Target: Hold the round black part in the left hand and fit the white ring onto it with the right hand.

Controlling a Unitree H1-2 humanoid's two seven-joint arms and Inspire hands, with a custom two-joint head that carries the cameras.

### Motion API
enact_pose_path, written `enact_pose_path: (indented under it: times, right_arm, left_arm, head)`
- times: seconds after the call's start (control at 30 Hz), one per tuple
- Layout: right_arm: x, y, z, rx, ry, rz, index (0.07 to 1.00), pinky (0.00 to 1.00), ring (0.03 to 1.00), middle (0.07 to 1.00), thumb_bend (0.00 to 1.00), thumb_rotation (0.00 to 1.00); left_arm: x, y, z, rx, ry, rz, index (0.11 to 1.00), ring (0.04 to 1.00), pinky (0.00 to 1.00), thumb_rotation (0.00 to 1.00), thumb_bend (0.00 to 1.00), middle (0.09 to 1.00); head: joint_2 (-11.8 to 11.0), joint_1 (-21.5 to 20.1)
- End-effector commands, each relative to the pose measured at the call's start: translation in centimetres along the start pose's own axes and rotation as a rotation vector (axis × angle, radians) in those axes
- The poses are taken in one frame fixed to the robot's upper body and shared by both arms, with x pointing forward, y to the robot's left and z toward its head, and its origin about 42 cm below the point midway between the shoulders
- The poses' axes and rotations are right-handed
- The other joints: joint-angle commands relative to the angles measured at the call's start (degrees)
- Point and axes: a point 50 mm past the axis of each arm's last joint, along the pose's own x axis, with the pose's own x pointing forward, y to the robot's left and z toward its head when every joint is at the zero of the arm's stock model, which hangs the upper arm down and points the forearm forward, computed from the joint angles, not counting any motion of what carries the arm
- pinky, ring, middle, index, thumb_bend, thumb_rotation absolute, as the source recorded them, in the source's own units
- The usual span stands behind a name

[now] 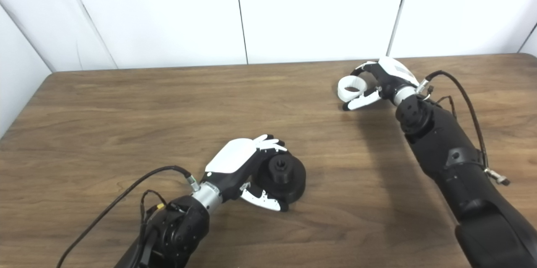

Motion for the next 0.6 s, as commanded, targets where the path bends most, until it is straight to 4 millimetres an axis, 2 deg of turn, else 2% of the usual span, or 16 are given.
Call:
enact_pose_path:
  times: [0.0, 0.43, 0.47, 0.57]
  right_arm:
    - [0.64, -1.86, 1.46, -0.016, -0.061, -0.061, 0.742, 0.88, 0.979, 0.917, 0.82, 0.23]
    - [0.37, -1.46, 1.27, 0.014, -0.087, -0.106, 0.633, 0.86, 0.951, 0.877, 0.77, 0.14]
    - [0.36, -1.44, 1.24, 0.017, -0.088, -0.109, 0.551, 0.85, 0.950, 0.876, 0.62, 0.14]
    - [0.35, -1.44, 1.18, 0.020, -0.089, -0.113, 0.502, 0.85, 0.948, 0.874, 0.54, 0.14]
  left_arm:
    - [0.01, -1.45, -0.46, -0.018, 0.029, -0.107, 0.752, 0.964, 0.87, 0.30, 0.94, 0.903]
    - [0.15, -1.36, -0.23, -0.018, 0.025, -0.111, 0.752, 0.970, 0.87, 0.29, 0.95, 0.907]
    - [0.14, -1.34, -0.23, -0.018, 0.025, -0.112, 0.752, 0.970, 0.87, 0.30, 0.95, 0.908]
    - [0.13, -1.28, -0.23, -0.015, 0.024, -0.113, 0.753, 0.972, 0.87, 0.30, 0.95, 0.910]
  head:
    - [0.07, 0.02]
    - [0.10, 0.15]
    - [0.17, 0.13]
    - [0.11, 0.11]
